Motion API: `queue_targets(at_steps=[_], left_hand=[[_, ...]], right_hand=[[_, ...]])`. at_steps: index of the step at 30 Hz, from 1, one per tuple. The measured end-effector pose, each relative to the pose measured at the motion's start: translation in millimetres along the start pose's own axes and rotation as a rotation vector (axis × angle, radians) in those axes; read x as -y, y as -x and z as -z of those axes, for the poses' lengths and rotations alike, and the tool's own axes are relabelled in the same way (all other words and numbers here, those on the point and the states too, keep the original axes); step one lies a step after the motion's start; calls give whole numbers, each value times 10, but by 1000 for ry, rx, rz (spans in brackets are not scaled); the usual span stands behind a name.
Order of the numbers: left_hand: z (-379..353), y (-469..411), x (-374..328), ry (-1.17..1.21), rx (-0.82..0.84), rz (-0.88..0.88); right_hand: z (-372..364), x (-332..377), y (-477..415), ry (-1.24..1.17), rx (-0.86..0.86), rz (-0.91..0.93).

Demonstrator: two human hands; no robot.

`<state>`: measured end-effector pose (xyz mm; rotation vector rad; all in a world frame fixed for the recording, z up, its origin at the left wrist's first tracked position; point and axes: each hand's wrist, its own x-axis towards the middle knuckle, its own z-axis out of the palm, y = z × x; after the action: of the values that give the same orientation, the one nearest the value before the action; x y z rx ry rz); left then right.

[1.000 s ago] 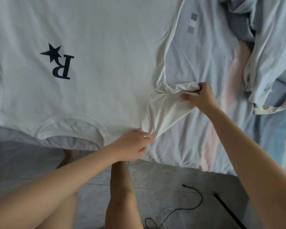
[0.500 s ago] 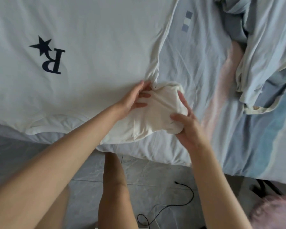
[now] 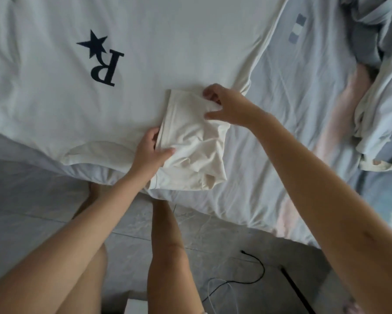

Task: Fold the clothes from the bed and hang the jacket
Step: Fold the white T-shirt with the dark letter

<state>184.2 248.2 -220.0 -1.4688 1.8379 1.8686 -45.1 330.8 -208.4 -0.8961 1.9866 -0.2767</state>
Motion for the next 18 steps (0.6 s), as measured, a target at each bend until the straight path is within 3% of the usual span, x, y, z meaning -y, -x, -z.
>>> queue_targets(at_steps=[4, 7, 12, 18], left_hand=[[-17, 117, 130, -17, -123, -196], [62, 155, 93, -100, -247, -313], [234, 25, 31, -75, -361, -348], [258, -111, 213, -137, -302, -311]], right_hand=[[114, 57, -152, 231, 180, 26], [178, 100, -141, 177, 212, 26], [128, 9, -43, -41, -18, -27], [-36, 180, -149, 87, -92, -196]])
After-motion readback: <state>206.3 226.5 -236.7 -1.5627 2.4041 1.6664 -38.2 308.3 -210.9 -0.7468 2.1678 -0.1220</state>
